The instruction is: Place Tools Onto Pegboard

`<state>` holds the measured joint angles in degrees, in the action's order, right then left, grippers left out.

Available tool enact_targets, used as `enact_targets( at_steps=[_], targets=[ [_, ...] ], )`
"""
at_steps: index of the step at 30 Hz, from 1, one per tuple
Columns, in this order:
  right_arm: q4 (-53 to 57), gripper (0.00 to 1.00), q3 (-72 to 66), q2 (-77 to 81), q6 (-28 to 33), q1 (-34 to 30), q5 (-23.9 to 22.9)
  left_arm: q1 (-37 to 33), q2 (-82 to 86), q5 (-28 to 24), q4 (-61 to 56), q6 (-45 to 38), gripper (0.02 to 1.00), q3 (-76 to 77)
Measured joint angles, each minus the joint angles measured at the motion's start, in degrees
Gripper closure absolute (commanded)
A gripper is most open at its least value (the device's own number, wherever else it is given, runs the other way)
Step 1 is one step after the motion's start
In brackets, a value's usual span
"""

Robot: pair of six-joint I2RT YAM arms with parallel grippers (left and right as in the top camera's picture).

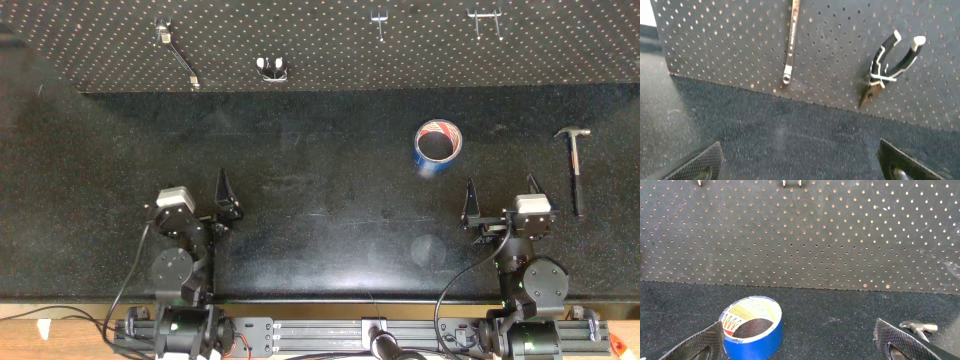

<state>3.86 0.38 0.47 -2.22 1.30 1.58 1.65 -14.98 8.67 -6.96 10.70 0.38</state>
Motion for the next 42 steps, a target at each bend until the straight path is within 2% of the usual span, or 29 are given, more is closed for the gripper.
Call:
enact_targets(
  at_steps=[6, 16, 42],
  targets=[
    [0.00, 0.025, 0.00, 0.00, 0.00, 0.00, 0.02, -0.57, 7.17, 0.00, 10.25, -0.22, 0.023, 0.00],
    [0.00, 0.025, 0.00, 0.00, -0.02, 0.00, 0.02, -0.74, 13.99, -0.24, 10.34, -5.95, 0.023, 0.00],
    [0.00, 0.025, 0.00, 0.00, -0.02, 0.00, 0.00, -0.74, 13.99, -1.05, 10.38, -6.40, 0.023, 0.00]
  ],
)
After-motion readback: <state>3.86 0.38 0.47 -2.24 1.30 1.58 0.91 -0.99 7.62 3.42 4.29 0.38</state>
